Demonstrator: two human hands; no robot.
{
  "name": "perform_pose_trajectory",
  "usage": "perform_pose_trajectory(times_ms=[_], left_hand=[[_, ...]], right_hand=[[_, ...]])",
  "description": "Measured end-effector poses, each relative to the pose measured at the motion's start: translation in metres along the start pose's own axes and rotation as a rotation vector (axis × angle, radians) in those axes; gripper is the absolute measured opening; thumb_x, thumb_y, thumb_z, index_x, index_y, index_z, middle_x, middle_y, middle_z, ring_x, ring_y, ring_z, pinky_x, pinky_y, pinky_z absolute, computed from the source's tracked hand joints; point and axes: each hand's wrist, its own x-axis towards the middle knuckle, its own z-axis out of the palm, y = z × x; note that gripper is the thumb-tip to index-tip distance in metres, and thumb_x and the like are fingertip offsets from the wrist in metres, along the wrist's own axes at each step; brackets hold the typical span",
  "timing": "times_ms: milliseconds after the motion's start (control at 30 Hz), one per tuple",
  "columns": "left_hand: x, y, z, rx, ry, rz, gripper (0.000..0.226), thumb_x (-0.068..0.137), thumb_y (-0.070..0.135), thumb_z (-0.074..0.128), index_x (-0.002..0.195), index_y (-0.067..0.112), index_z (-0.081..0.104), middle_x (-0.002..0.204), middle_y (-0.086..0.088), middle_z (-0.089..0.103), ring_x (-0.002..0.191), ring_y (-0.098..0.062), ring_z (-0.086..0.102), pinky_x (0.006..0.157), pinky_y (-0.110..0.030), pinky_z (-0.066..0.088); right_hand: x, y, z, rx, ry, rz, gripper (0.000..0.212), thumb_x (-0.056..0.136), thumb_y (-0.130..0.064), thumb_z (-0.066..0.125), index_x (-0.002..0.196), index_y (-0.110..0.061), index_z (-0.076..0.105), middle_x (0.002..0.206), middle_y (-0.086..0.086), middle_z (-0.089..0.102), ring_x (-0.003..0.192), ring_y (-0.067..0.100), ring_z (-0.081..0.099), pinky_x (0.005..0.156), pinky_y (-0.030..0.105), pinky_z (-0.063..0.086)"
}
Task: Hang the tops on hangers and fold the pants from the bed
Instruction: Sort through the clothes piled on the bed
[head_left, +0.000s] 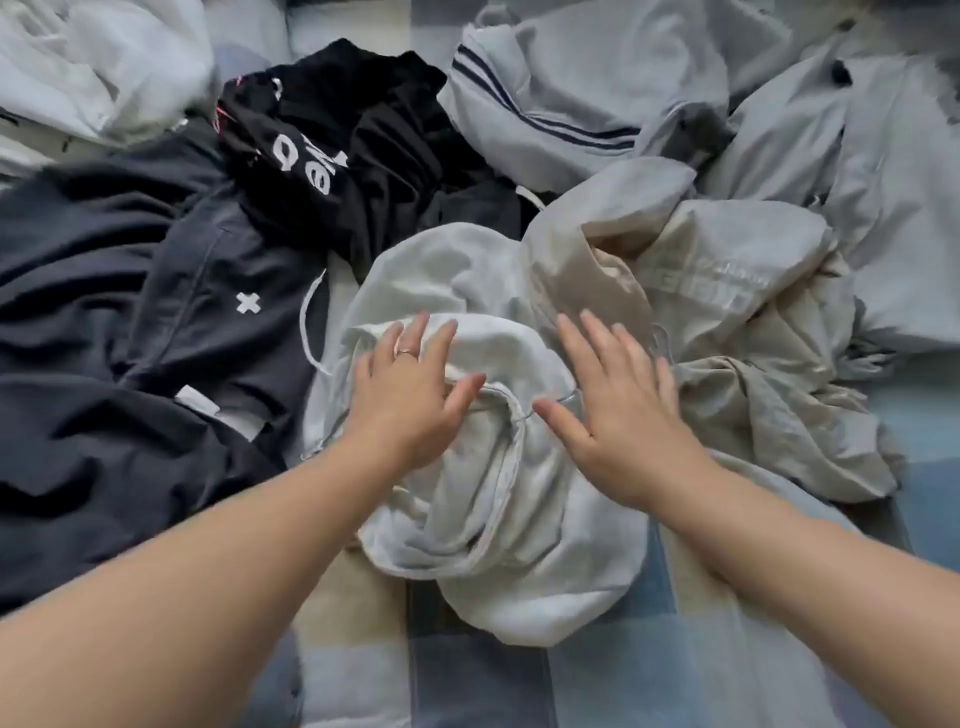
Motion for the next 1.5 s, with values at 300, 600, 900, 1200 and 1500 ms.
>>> perform_pose_trajectory(times_ms=[300, 600, 900, 1200, 1500], left_hand=[[0.140, -0.040, 0.054, -0.014, 0.225, -0.176, 0.088, 0.087, 0.068, 0.050, 0.157, 0.031, 0.011, 0.168, -0.003, 0.002, 0.150, -0.036, 0.019, 0.118, -0.052, 0.022], [0.110, -0.036, 0.057, -0.161, 0.138, -0.092, 0.041, 0.093, 0.052, 0.056, 0.119, 0.024, 0.043, 0.100, 0.000, 0.063, 0.096, -0.031, 0.060, 0.072, -0.040, 0.045], [-0.042, 0.033, 0.046, -0.216, 0.164, 0.082, 0.031, 0.087, 0.029, 0.060, 0.117, 0.030, 0.055, 0.100, 0.000, 0.068, 0.091, -0.033, 0.062, 0.070, -0.040, 0.040], [-0.194, 0.117, 0.056, -0.356, -0.243, -0.028, 0.035, 0.085, 0.020, 0.057, 0.116, 0.033, 0.050, 0.111, 0.001, 0.066, 0.100, -0.032, 0.060, 0.079, -0.040, 0.046], [-0.294, 0.133, 0.105, -0.313, -0.583, -0.029, 0.039, 0.094, 0.025, 0.052, 0.132, 0.034, 0.048, 0.125, -0.002, 0.061, 0.115, -0.028, 0.057, 0.091, -0.044, 0.048]], right_hand=[[0.173, 0.002, 0.071, -0.138, 0.114, -0.134, 0.080, 0.098, -0.057, 0.045, 0.159, -0.032, 0.001, 0.167, 0.006, 0.011, 0.150, 0.029, 0.017, 0.113, 0.057, 0.024], [0.182, 0.000, 0.069, -0.138, 0.017, 0.064, 0.032, 0.092, -0.039, 0.052, 0.121, -0.027, 0.049, 0.116, 0.004, 0.063, 0.116, 0.034, 0.055, 0.090, 0.046, 0.032], [0.034, 0.029, 0.043, -0.076, -0.006, -0.012, 0.016, 0.094, -0.021, 0.044, 0.099, -0.028, 0.057, 0.092, -0.003, 0.068, 0.098, 0.028, 0.059, 0.080, 0.038, 0.019], [-0.157, 0.076, 0.022, -0.085, -0.134, 0.092, 0.021, 0.093, -0.017, 0.055, 0.112, -0.023, 0.061, 0.100, 0.013, 0.072, 0.096, 0.041, 0.063, 0.073, 0.042, 0.034], [-0.290, 0.113, 0.071, -0.011, -0.328, 0.232, 0.018, 0.101, -0.024, 0.048, 0.116, -0.027, 0.059, 0.103, 0.004, 0.071, 0.091, 0.032, 0.063, 0.063, 0.035, 0.034]])
